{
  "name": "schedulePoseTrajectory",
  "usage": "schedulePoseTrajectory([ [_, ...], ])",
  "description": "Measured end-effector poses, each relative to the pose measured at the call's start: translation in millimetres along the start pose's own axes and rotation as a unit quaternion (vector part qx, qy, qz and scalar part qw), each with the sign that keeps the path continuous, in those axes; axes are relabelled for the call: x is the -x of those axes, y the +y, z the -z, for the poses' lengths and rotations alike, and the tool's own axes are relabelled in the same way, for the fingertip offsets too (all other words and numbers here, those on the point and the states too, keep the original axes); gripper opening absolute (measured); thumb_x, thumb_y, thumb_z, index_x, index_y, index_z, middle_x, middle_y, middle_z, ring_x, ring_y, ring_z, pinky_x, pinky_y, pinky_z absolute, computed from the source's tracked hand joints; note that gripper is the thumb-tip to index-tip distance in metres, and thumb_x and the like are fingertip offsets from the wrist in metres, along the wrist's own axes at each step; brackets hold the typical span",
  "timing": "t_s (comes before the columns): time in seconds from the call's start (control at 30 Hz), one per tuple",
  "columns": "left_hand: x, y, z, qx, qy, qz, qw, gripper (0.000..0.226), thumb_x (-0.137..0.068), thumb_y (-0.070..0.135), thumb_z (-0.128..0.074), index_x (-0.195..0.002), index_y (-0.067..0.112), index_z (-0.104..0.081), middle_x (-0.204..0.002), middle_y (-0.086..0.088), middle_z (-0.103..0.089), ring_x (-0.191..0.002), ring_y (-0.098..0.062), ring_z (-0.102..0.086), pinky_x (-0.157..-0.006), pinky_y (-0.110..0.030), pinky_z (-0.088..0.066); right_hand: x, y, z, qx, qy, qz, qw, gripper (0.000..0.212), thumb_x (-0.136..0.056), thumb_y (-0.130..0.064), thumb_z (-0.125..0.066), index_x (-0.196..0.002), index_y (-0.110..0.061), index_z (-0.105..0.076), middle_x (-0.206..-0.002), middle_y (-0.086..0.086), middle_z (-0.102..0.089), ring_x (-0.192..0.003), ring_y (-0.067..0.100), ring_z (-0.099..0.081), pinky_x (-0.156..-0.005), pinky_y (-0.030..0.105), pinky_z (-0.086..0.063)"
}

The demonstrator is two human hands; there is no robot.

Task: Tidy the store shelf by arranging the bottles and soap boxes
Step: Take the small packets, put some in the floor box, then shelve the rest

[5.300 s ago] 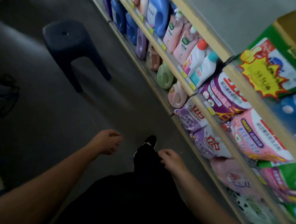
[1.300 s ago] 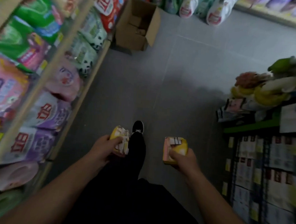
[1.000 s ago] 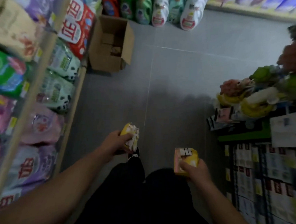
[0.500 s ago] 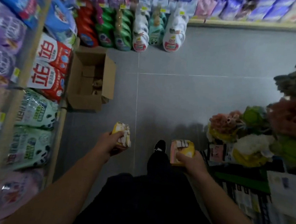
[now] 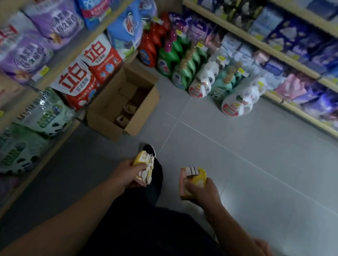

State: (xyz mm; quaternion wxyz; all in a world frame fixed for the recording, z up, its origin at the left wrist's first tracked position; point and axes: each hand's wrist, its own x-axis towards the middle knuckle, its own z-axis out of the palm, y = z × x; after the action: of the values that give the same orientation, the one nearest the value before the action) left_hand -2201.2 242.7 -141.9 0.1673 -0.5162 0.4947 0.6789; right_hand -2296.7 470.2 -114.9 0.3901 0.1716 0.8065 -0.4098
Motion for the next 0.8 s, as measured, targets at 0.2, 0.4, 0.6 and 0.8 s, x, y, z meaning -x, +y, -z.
schedulePoseTrajectory([
  [0.2, -62, 108, 5, -0.039, 0.020, -0.001, 0.999, 0.028, -0.090, 0.023, -0.066, -0.108, 0.001, -0.065, -0.098, -0.017, -0.069, -0.084, -0.031, -0.068, -0.073, -0.038, -0.054, -78, -119, 7, 0.147, 0.005, 0.035, 0.989, 0.046, -0.070, -0.029, -0.081, -0.107, -0.016, -0.056, -0.096, 0.005, -0.065, -0.089, 0.024, -0.065, -0.079, 0.045, -0.057],
  [0.4, -115, 209, 31, -0.065, 0.070, -0.016, 0.995, 0.031, -0.088, 0.026, -0.069, -0.111, 0.008, -0.061, -0.105, -0.015, -0.064, -0.093, -0.033, -0.066, -0.075, -0.037, -0.057, -160, -227, -2, 0.227, -0.022, 0.056, 0.972, 0.050, -0.072, -0.035, -0.082, -0.108, -0.016, -0.054, -0.096, 0.005, -0.064, -0.087, 0.024, -0.062, -0.071, 0.034, -0.049],
  [0.6, -161, 264, 49, 0.046, 0.155, 0.034, 0.986, 0.034, -0.088, 0.028, -0.069, -0.112, 0.007, -0.060, -0.093, -0.007, -0.064, -0.078, -0.024, -0.067, -0.049, -0.026, -0.054, -251, -341, -35, 0.280, -0.118, 0.109, 0.946, 0.048, -0.076, -0.031, -0.080, -0.113, -0.015, -0.054, -0.095, 0.001, -0.063, -0.086, 0.022, -0.061, -0.072, 0.032, -0.044],
  [0.8, -220, 282, 44, 0.212, 0.291, 0.081, 0.929, 0.018, -0.092, 0.025, -0.064, -0.106, 0.013, -0.062, -0.090, -0.006, -0.066, -0.071, -0.012, -0.062, -0.046, -0.018, -0.047, -365, -440, -95, 0.357, -0.223, 0.121, 0.899, 0.043, -0.080, -0.036, -0.077, -0.112, -0.012, -0.060, -0.104, 0.010, -0.066, -0.097, 0.029, -0.064, -0.088, 0.047, -0.054],
])
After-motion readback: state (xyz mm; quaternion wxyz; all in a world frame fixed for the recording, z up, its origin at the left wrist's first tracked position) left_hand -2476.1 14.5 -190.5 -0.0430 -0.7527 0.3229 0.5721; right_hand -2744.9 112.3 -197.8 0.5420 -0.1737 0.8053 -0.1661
